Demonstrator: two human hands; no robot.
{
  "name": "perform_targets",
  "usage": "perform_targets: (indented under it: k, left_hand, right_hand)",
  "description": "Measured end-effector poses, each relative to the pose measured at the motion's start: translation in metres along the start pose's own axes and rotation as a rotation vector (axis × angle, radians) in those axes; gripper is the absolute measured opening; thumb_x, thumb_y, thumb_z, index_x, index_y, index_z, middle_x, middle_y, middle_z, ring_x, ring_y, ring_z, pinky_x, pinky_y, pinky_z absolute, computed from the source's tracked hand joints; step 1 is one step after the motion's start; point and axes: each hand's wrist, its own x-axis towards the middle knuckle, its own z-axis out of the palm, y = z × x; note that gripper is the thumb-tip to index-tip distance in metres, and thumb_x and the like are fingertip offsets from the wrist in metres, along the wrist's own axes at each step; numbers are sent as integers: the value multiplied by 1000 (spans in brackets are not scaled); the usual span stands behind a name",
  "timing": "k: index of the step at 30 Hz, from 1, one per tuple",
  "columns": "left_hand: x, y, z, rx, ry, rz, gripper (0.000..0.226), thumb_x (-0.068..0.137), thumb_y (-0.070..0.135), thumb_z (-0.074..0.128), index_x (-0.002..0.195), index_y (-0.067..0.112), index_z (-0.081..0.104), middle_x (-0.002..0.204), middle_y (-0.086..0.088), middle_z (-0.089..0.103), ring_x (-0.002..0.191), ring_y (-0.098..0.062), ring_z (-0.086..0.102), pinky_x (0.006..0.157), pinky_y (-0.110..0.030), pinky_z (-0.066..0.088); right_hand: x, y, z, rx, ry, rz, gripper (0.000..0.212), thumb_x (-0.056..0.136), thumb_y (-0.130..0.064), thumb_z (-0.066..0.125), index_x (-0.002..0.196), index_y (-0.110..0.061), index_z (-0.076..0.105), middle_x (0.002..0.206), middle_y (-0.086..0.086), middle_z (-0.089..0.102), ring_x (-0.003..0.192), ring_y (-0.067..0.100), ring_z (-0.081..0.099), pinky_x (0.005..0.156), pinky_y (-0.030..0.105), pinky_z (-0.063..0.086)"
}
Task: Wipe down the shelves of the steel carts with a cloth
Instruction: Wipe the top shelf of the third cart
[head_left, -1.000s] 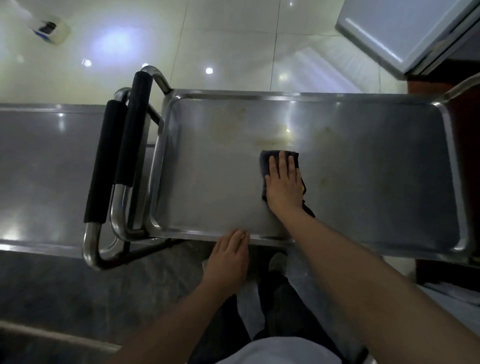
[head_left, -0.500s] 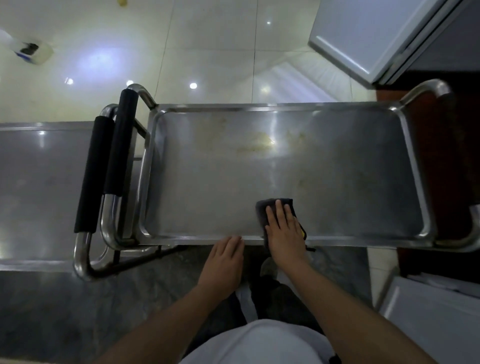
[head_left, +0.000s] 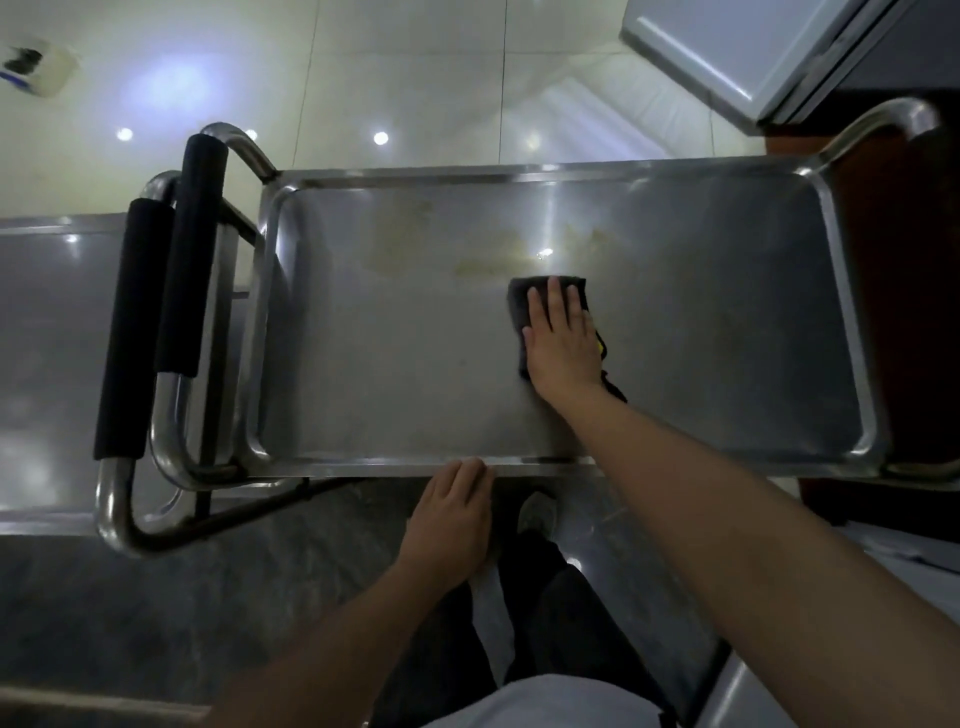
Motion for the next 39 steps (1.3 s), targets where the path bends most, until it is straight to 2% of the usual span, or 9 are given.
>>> perform_targets:
  k: [3, 9, 14, 18, 21, 26, 30, 35, 39]
  left_hand:
    - [0, 6, 0, 2, 17, -27, 50, 90, 27, 48, 132, 3, 63, 131, -14, 57, 119, -35, 53, 104, -43, 49]
    - [7, 15, 3, -40, 22, -103, 47, 95, 26, 45, 133, 3, 62, 133, -15, 57, 119, -37, 54, 103, -46, 50]
    - [22, 29, -2, -40, 6, -54, 47, 97, 26, 44, 136, 5, 60, 135, -13, 57, 120, -33, 54, 102, -45, 50]
    - [36, 42, -3, -12, -10, -13, 50, 94, 28, 43, 134, 6, 63, 133, -14, 60, 118, -33, 56, 100, -44, 52]
    - [44, 54, 0, 4, -22, 36, 51, 94, 31, 43, 135, 7, 62, 133, -14, 59, 119, -33, 54, 101, -44, 51]
    - [51, 71, 8, 4, -19, 82, 50, 90, 28, 48, 132, 6, 64, 128, -13, 60, 116, -32, 55, 98, -42, 52]
    - [50, 77, 15, 15, -39, 61, 51, 91, 31, 47, 133, 8, 64, 130, -10, 59, 117, -31, 53, 100, -41, 50]
    - [46, 80, 18, 27, -32, 31, 50, 95, 34, 45, 135, 9, 62, 133, -8, 57, 121, -29, 51, 103, -40, 49]
    - [47, 85, 18, 32, -4, 14, 50, 99, 37, 40, 134, 8, 64, 132, -8, 60, 121, -30, 52, 102, -40, 49]
  right_hand:
    - [10, 16, -9, -24, 10, -29, 58, 109, -35, 25, 161, -23, 1, 168, 2, -14, 155, 28, -7, 125, 45, 10]
    - [-20, 44, -5, -20, 30, 41, 59, 108, -33, 26, 161, -24, 4, 168, 2, -12, 155, 28, -5, 125, 44, 12]
    - [-88, 46, 24, -20, 49, 1, 60, 106, -33, 36, 161, -20, 15, 169, 7, -3, 154, 32, 4, 122, 47, 20]
    - [-137, 52, 45, -38, 28, -68, 59, 104, -37, 27, 160, -19, 19, 169, 9, 3, 154, 34, 11, 120, 48, 25]
    - [-142, 71, 43, -55, 5, -116, 60, 102, -38, 25, 159, -20, 22, 168, 8, 11, 153, 32, 16, 117, 48, 32]
    - [-137, 100, 32, -50, 12, -15, 57, 104, -36, 25, 158, -19, 26, 168, 7, 8, 153, 32, 14, 118, 47, 29]
    - [-103, 98, 20, -29, 26, -23, 58, 106, -34, 37, 160, -18, 21, 169, 8, 4, 154, 34, 9, 121, 49, 24]
    - [-33, 88, -6, 18, -9, 20, 58, 109, -37, 23, 161, -24, 0, 167, 2, -18, 154, 28, -11, 125, 44, 7]
    - [-9, 101, -21, -19, -20, -23, 58, 109, -37, 20, 161, -26, -3, 166, 0, -20, 154, 26, -11, 125, 43, 8]
